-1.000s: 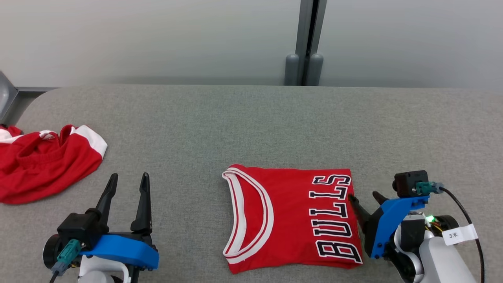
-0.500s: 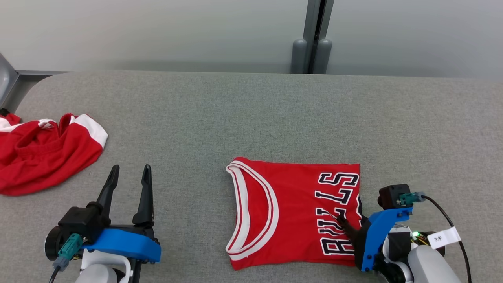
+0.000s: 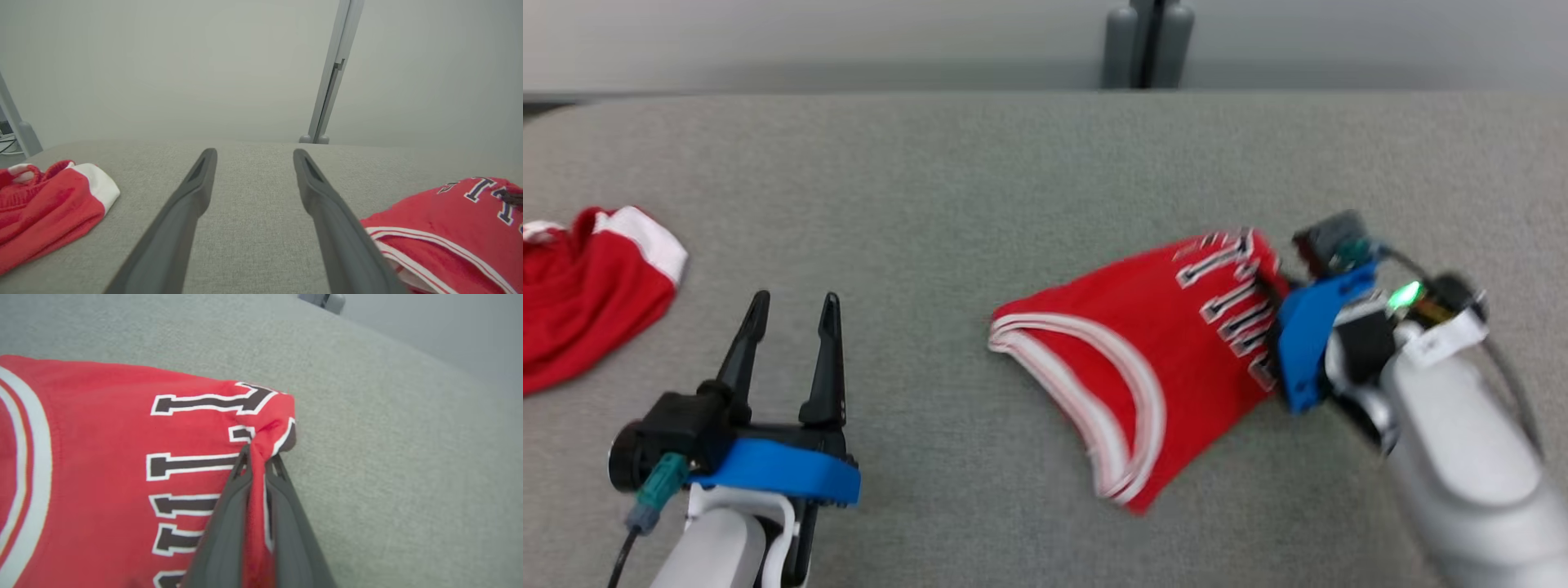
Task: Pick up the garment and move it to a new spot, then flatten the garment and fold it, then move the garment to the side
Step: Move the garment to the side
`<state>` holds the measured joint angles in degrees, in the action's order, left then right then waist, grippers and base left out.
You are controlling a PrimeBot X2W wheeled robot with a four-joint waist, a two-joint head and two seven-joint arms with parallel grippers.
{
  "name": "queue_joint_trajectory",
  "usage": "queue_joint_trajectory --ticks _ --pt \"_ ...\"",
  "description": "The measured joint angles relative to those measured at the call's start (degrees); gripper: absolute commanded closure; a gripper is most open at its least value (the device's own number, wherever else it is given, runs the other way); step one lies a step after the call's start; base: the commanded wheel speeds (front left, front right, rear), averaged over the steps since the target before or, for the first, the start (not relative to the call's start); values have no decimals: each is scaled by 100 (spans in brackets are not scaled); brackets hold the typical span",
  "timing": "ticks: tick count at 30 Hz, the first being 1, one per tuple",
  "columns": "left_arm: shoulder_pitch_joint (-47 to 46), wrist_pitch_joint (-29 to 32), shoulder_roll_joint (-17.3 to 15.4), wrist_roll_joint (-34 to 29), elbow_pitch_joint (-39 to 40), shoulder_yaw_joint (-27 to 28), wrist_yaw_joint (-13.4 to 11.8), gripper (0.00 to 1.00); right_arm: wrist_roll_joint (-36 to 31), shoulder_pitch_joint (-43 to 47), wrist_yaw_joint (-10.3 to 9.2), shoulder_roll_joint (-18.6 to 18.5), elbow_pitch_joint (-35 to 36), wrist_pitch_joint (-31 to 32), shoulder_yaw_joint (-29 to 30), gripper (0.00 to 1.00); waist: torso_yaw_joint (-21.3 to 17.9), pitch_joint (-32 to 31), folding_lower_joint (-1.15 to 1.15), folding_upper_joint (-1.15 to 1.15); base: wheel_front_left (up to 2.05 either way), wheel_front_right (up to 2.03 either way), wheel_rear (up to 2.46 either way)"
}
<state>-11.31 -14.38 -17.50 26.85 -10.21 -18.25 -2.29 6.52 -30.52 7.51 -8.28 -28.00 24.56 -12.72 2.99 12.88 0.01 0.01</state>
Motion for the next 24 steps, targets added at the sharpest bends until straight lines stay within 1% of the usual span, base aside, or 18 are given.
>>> queue_joint_trajectory --ticks 4,5,9,13,18,24 --pt "-254 -13 -20 -105 174 -13 9 0 -26 -973 -2 -803 26 -138 -322 100 -183 423 0 1 0 0 0" --pt "-417 -23 -11 -163 267 -20 11 0 -24 -1408 0 -1174 -12 -266 -396 100 -258 642 1 0 0 0 0" --pt "-766 -37 0 -300 407 -82 45 0 0 -2053 -1 -1824 -248 -489 -363 100 -421 1096 1 1 0 0 0" --pt "-1128 -42 12 -411 526 -114 85 0 -100 -2383 0 -2282 -446 -730 -92 100 -563 1481 2 2 0 0 0" --pt "-1405 -45 34 -532 664 -208 134 0 -504 -2455 -1 -2863 -647 -1159 259 100 -656 1751 0 1 0 0 0" --pt "-1556 -44 42 -598 822 -272 162 0 -762 -2478 0 -3204 -736 -1536 514 100 -745 2035 0 1 0 0 0"
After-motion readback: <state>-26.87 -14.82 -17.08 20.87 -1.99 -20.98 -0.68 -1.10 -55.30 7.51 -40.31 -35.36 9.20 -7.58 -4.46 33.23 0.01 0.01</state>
